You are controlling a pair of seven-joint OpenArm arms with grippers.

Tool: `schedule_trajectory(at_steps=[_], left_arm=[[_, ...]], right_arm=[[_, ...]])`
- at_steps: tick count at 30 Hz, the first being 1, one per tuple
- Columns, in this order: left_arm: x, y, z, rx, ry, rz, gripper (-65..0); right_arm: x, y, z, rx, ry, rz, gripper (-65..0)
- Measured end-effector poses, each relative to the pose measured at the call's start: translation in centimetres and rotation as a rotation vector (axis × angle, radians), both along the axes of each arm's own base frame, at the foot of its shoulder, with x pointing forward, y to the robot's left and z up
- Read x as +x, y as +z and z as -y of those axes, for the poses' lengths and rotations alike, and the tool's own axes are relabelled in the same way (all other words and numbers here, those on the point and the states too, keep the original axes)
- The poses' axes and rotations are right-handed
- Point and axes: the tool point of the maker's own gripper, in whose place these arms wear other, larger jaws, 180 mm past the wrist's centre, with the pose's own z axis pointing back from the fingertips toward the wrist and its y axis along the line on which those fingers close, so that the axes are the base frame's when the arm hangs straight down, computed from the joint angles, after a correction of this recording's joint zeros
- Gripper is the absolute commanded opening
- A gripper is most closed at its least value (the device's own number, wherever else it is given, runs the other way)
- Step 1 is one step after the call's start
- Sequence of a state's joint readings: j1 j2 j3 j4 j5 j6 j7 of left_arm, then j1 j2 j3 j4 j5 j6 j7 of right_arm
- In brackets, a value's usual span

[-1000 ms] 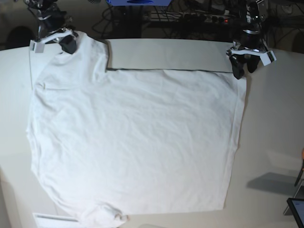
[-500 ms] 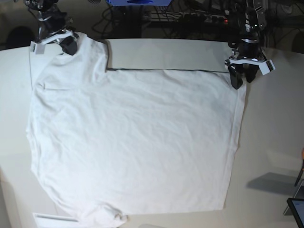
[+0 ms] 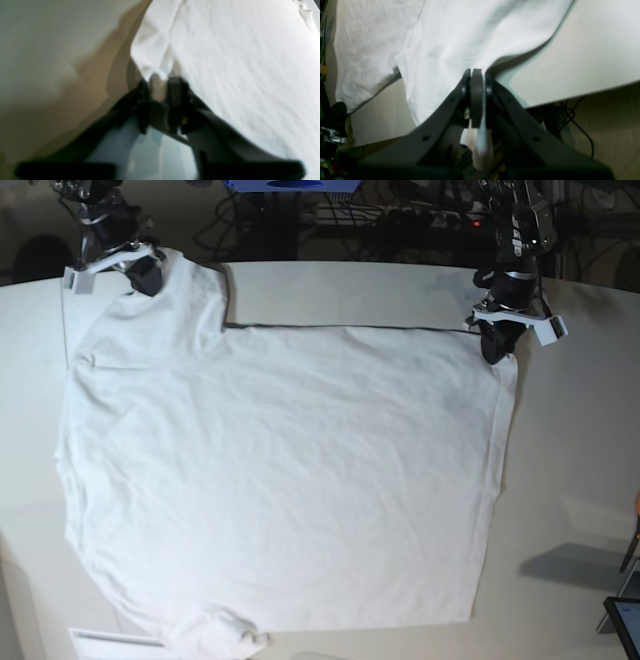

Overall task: Fold the T-shirt properly
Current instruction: 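Lift and pull the held shirt edge toward the arm bases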

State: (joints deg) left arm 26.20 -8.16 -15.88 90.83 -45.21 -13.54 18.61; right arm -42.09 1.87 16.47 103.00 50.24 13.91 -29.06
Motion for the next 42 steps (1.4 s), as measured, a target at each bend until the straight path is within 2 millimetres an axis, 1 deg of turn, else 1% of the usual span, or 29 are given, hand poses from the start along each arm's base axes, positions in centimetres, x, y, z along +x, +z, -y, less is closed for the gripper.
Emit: schedule_trajectory(at_steps=[2, 4, 6, 7, 8, 10, 13, 15, 18, 21, 23, 25, 27, 31, 36, 42], left_arm=[[-0.4, -0.1, 0.0, 0.001, 0.001, -0.006, -57.8], [-1.0, -0.1, -0.6, 0.01, 0.006, -0.013, -57.9], [-1.3, 0.0, -1.7, 0.026, 0.028, -0.02, -58.4], [-1.6, 0.1, -2.4, 0.035, 0.047, -0.021, -60.5], [-1.8, 0.3, -3.0, 0.047, 0.055, -0.021, -64.3], [-2.6, 0.6, -3.7, 0.066, 0.063, -0.03, -65.0], [-3.5, 1.3, -4.3, 0.091, 0.066, -0.037, -65.0], [-3.5, 1.9, -4.4, 0.106, 0.057, -0.029, -65.0], [-3.7, 2.9, -4.2, 0.123, 0.037, -0.018, -65.0], [-4.3, 3.2, -3.7, 0.125, 0.027, -0.021, -65.0], [-4.4, 3.5, -3.4, 0.124, 0.023, -0.018, -65.0], [-4.3, 4.0, -3.2, 0.129, 0.017, -0.006, -65.0], [-4.0, 4.1, -3.2, 0.123, 0.026, 0.007, -65.0], [-4.0, 4.0, -3.1, 0.121, 0.027, 0.002, -65.0], [-4.2, 3.8, -4.2, 0.128, 0.094, -0.017, -65.0], [-3.2, 4.2, -4.1, 0.112, 0.123, 0.008, -65.0]], right_arm=[[0.0, 0.0, 0.0, 0.0, 0.001, 0.0, -64.7], [0.0, 0.1, 0.0, -0.001, 0.001, 0.002, -64.7], [-0.1, 0.3, -0.1, -0.016, 0.018, -0.001, -64.7], [-0.2, 0.6, -0.2, -0.018, 0.02, -0.001, -64.7], [-0.4, 0.9, -0.2, -0.023, 0.026, 0.001, -64.7], [-0.5, 1.9, -0.3, -0.035, 0.04, 0.014, -64.7], [0.0, 3.5, -0.7, -0.04, 0.057, 0.056, -64.7], [0.2, 3.8, -0.6, -0.046, 0.063, 0.065, -64.7], [0.0, 3.7, -0.4, -0.057, 0.084, 0.054, -64.7], [-0.2, 3.3, -1.2, -0.046, 0.125, 0.023, -64.7], [0.5, 3.6, -2.1, -0.035, 0.154, 0.043, -64.7], [1.8, 4.2, -2.7, -0.036, 0.196, 0.083, -64.7], [2.9, 4.7, -2.8, -0.046, 0.218, 0.115, -64.7], [3.8, 5.1, -3.2, -0.039, 0.229, 0.134, -64.7], [6.1, 6.1, -2.9, -0.064, 0.263, 0.178, -64.7], [8.3, 6.9, -3.4, -0.066, 0.301, 0.197, -64.7]])
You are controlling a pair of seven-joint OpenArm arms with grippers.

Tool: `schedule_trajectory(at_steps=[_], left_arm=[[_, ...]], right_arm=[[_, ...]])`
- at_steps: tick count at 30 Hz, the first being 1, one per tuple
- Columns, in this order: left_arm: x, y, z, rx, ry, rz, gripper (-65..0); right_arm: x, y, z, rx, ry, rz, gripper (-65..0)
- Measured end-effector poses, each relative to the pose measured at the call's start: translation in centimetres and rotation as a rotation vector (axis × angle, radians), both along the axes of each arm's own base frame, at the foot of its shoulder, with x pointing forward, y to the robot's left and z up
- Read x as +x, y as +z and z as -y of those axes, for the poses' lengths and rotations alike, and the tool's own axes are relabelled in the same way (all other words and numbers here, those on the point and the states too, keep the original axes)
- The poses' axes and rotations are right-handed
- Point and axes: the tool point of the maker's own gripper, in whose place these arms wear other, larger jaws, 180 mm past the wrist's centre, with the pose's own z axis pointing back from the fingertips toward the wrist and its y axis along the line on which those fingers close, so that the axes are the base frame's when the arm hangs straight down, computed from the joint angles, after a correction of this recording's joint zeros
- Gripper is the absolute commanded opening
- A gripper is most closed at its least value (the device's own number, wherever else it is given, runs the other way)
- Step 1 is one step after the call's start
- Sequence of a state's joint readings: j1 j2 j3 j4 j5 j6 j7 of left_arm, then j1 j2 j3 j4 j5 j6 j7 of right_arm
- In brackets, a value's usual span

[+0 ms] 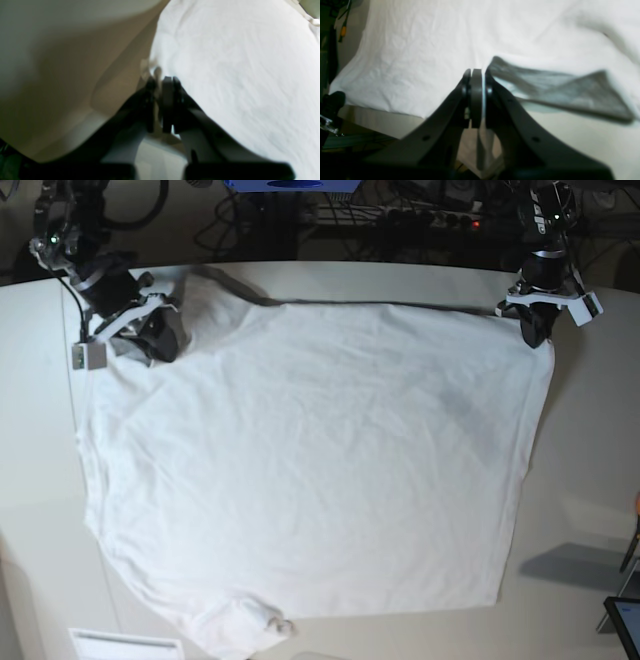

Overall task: Fold the T-shirt properly
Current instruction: 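Lift and pull the held shirt edge toward the arm bases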

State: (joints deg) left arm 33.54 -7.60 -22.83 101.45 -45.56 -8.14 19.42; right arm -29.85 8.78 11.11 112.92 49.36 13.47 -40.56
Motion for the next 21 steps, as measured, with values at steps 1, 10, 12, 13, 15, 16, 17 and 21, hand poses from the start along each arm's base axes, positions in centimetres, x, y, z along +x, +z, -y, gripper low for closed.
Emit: schedule_trajectory(at_steps=[1, 10, 12, 13, 15, 16, 17, 21], left_arm=[[0.1, 0.1, 0.0, 0.0, 0.005, 0.002, -65.0], [-0.1, 0.5, -1.2, -0.161, 0.119, 0.021, -65.0], [0.3, 0.9, -2.0, -0.163, 0.138, 0.027, -65.0], [0.8, 1.3, -2.2, -0.165, 0.141, 0.039, -65.0], [1.6, 1.5, -2.1, -0.183, 0.13, 0.037, -65.0], [2.0, 1.6, -2.0, -0.192, 0.128, 0.042, -65.0], [2.2, 1.7, -2.1, -0.201, 0.135, 0.048, -65.0], [2.6, 1.2, -2.0, -0.242, 0.174, 0.038, -65.0]], right_arm=[[0.5, 0.2, -0.1, -0.003, 0.009, 0.005, -64.7], [3.0, 1.5, 2.3, -0.057, -0.002, 0.011, -64.7], [3.7, 1.9, 3.1, -0.07, -0.004, 0.008, -64.7], [4.0, 2.1, 3.5, -0.074, -0.011, 0.012, -64.7], [4.5, 2.6, 4.1, -0.085, -0.013, 0.013, -64.7], [4.7, 2.7, 4.4, -0.09, -0.017, 0.013, -64.7], [4.9, 2.8, 4.5, -0.092, -0.017, 0.013, -64.7], [5.4, 3.2, 4.3, -0.087, -0.012, 0.027, -64.7]])
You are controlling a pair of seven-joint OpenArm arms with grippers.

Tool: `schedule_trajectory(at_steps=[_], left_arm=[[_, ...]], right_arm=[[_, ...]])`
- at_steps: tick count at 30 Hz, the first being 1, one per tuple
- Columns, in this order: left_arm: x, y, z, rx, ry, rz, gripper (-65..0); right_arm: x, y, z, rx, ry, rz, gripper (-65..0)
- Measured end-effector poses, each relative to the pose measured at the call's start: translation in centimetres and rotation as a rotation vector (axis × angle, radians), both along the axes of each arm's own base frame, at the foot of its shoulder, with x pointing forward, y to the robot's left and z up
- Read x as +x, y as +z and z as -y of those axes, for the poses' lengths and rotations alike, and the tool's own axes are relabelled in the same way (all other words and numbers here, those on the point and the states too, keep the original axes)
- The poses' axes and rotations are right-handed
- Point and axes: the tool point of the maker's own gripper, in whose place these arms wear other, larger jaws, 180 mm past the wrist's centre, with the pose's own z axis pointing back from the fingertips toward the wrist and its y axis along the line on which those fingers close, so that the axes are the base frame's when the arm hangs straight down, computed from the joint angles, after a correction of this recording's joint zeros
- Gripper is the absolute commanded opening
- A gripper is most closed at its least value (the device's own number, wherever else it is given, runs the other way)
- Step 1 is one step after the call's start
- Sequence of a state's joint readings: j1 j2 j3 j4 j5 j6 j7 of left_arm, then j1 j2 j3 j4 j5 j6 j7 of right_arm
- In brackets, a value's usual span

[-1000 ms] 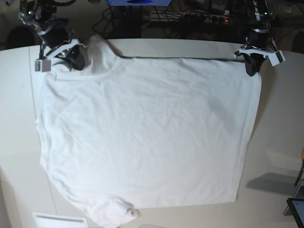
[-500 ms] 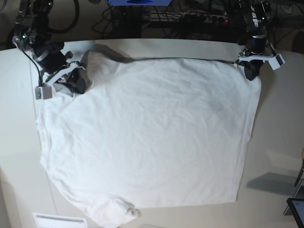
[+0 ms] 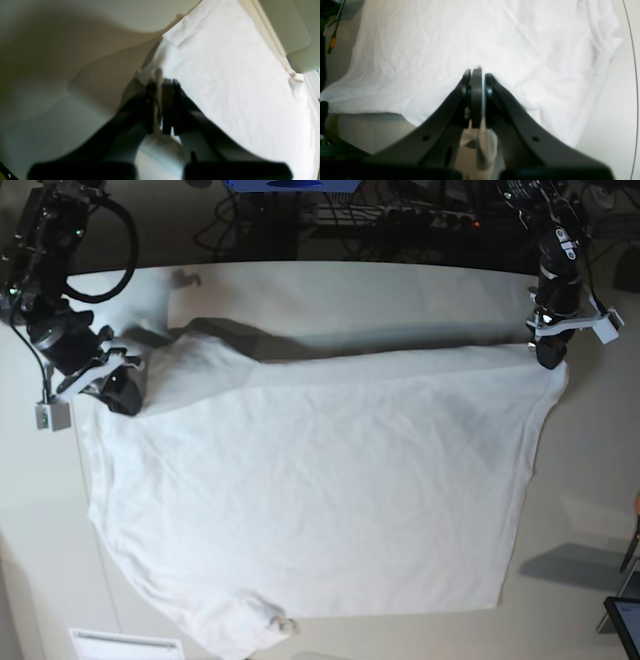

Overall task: Fold the T-shirt properly
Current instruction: 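Lift and pull the held shirt edge toward the arm bases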

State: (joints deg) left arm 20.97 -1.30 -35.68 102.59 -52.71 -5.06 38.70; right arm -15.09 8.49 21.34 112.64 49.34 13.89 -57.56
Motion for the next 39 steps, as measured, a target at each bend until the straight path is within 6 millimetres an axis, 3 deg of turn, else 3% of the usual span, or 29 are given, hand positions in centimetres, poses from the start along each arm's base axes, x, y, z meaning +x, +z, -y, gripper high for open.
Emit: schedule_trajectory(at_steps=[9, 16, 22, 25, 30, 39], left_arm=[[1.8, 0.7, -0.1, -0.035, 0.047, 0.035, -65.0], [4.2, 1.6, 0.5, -0.082, 0.031, 0.058, -65.0], [5.5, 2.4, 0.4, -0.096, 0.041, 0.088, -65.0], [6.3, 1.9, 0.3, -0.12, 0.046, 0.092, -65.0], [5.8, -0.4, -0.1, -0.155, 0.064, 0.038, -65.0], [8.0, 0.5, -0.5, -0.095, 0.029, 0.036, -65.0]], right_arm=[[0.9, -1.3, 0.4, 0.026, -0.018, -0.032, -64.7], [2.1, -0.7, 0.5, 0.032, -0.022, -0.009, -64.7], [2.1, -2.3, 0.9, 0.053, -0.04, -0.054, -64.7], [2.4, -2.5, 1.0, 0.059, -0.044, -0.056, -64.7], [2.8, -2.7, 1.1, 0.066, -0.048, -0.059, -64.7], [3.5, -3.0, 1.3, 0.068, -0.055, -0.066, -64.7]])
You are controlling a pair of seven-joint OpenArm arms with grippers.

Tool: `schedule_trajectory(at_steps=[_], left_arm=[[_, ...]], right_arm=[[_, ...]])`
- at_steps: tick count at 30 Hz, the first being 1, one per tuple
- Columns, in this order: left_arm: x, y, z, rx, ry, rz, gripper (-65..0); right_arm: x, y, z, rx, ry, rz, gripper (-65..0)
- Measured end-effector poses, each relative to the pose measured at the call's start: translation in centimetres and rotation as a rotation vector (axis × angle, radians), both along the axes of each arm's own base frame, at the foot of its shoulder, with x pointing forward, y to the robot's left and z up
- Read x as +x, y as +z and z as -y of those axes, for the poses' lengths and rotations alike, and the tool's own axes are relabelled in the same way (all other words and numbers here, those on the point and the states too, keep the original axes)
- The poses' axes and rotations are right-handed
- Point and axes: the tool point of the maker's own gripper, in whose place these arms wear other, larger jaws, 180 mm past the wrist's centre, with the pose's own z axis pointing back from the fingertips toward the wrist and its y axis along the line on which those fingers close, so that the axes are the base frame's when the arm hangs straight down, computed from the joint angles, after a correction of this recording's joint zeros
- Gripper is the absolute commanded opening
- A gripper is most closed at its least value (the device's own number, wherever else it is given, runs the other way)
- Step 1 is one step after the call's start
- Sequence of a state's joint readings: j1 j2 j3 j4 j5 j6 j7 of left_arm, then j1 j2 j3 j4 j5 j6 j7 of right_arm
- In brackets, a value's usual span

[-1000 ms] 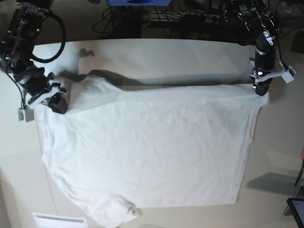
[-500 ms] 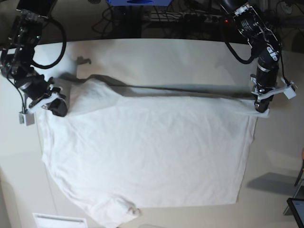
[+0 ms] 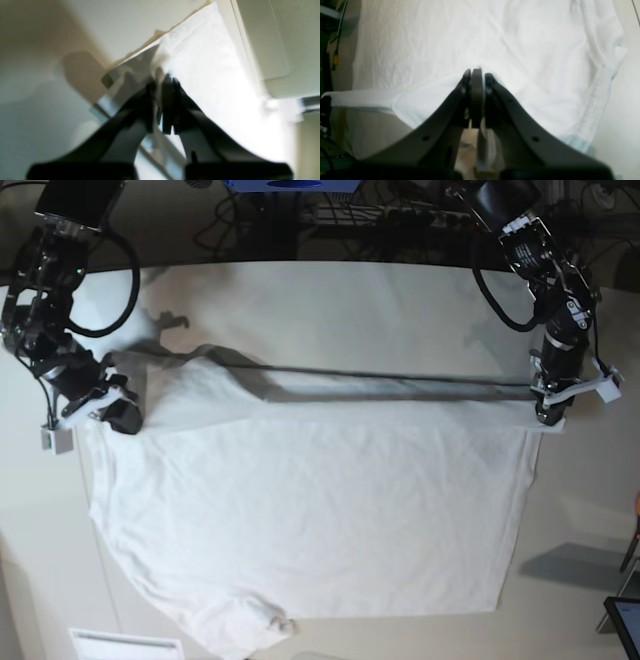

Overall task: Fold the T-shirt properly
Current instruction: 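Lift and pull the held shirt edge toward the arm bases, then slide the right gripper along the shirt toward the hem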

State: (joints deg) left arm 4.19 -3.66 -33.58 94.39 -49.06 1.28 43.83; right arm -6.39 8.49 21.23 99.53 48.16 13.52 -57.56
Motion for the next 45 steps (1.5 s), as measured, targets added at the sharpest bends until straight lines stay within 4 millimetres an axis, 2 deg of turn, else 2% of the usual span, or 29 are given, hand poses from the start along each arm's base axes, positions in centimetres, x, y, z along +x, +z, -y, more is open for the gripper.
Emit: schedule_trajectory(at_steps=[5, 9, 13, 18, 22, 27, 32, 39, 45], left_arm=[[1.3, -0.2, 1.5, 0.047, -0.053, -0.028, -65.0], [1.6, -0.1, 1.2, 0.06, -0.046, -0.034, -65.0], [2.8, 0.2, 1.1, 0.042, -0.044, -0.011, -65.0], [2.6, -1.4, 1.1, 0.013, -0.037, -0.046, -65.0], [3.0, -1.2, 1.1, 0.01, -0.036, -0.036, -65.0], [3.6, -1.5, 0.5, 0.092, -0.039, -0.095, -65.0], [3.9, -1.2, 0.5, 0.102, -0.039, -0.091, -65.0], [3.9, -1.2, 0.5, 0.103, -0.039, -0.091, -65.0], [3.9, -1.1, 0.5, 0.103, -0.039, -0.09, -65.0]], right_arm=[[0.9, 0.3, 0.7, -0.053, -0.01, 0.011, -64.7], [1.3, 0.4, 0.7, -0.048, -0.01, 0.012, -64.7], [2.3, -0.2, 0.8, -0.025, -0.022, 0.002, -64.7], [2.3, -1.6, 0.9, -0.006, -0.029, -0.041, -64.7], [3.3, -1.0, 1.1, 0.0, -0.04, -0.012, -64.7], [3.0, -1.5, 1.0, 0.005, -0.038, -0.031, -64.6], [4.3, -0.3, 1.1, 0.005, -0.038, 0.007, -63.5], [4.4, -0.1, 1.0, 0.007, -0.039, 0.011, -44.8], [4.6, -0.2, -0.3, 0.036, -0.015, -0.008, -43.8]])
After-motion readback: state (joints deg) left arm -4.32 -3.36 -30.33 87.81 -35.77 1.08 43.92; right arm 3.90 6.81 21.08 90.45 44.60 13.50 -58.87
